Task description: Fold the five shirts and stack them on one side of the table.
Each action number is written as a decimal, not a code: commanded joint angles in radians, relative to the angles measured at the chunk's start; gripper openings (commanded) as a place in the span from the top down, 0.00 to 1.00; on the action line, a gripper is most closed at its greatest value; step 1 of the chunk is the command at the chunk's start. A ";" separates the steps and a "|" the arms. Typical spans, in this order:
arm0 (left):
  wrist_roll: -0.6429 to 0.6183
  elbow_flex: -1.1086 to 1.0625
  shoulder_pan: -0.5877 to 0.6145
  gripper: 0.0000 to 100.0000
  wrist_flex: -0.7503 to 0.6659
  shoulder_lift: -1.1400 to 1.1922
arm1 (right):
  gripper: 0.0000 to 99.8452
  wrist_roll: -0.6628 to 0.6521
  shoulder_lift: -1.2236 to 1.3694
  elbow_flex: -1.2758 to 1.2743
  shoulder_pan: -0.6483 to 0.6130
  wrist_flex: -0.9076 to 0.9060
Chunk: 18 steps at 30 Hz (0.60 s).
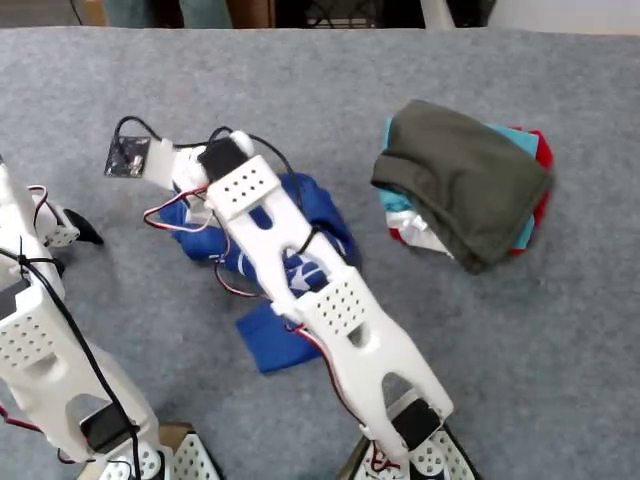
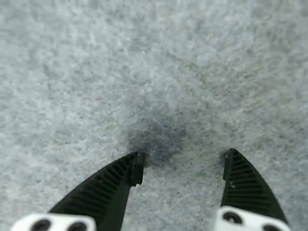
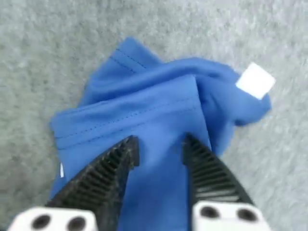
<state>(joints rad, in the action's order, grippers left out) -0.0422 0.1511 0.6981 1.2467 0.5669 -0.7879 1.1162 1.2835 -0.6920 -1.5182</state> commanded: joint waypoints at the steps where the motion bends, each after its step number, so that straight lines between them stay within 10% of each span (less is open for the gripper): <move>1: -0.012 0.058 0.031 0.71 -0.015 0.003 | 0.81 -0.038 0.012 0.127 -0.011 0.014; 18: -0.008 0.058 0.031 0.71 -0.015 0.003 | 0.81 -0.130 0.163 0.337 -0.037 0.087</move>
<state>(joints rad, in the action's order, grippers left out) -0.0422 0.1511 0.6981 1.2467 0.5669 -0.9060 1.2850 1.5689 -0.7181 -1.4507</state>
